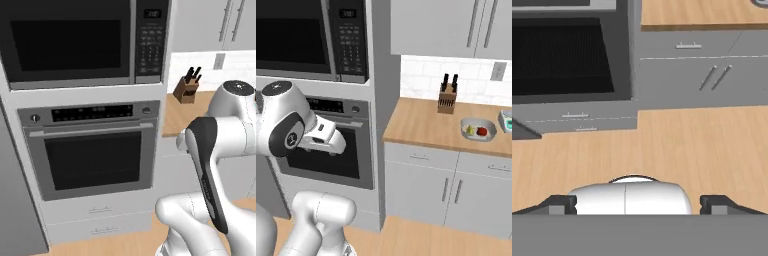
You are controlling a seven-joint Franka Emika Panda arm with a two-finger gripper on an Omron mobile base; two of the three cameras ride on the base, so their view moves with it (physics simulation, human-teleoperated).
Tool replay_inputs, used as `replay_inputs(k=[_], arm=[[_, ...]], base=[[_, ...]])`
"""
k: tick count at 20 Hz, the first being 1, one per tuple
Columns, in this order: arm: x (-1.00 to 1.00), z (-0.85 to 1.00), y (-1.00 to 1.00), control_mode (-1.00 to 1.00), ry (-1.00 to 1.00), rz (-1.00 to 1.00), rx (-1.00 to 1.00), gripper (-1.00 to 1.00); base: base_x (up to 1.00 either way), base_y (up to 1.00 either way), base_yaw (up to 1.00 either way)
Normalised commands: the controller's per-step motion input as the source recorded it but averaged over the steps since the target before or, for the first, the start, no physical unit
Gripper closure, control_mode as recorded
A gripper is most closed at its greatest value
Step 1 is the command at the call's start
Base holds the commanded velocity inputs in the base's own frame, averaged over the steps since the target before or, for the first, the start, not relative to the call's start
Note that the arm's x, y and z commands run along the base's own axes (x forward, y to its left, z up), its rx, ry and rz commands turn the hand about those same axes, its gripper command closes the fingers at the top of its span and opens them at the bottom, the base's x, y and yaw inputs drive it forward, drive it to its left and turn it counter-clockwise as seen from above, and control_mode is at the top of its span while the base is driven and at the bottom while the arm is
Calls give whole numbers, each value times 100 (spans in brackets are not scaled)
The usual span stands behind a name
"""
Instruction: Take the meat container that has the chicken drumstick and place it on the second highest rack of the freezer. Then take the vegetable container that has the bell pepper and lemon wedge and place it on the highest rack of the freezer.
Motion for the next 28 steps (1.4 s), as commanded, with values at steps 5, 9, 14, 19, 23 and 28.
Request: replay_inputs(k=[5,9,14,19,23,28], arm=[[0,0,0,100,0,0,0,-100],[0,0,0,100,0,0,0,-100],[0,0,0,100,0,0,0,-100],[0,0,0,100,0,0,0,-100],[0,0,0,100,0,0,0,-100],[0,0,0,100,0,0,0,-100]], base=[[48,-100,-5],[63,-100,0],[40,-100,0],[34,-87,0],[51,-31,0],[70,-5,0]])
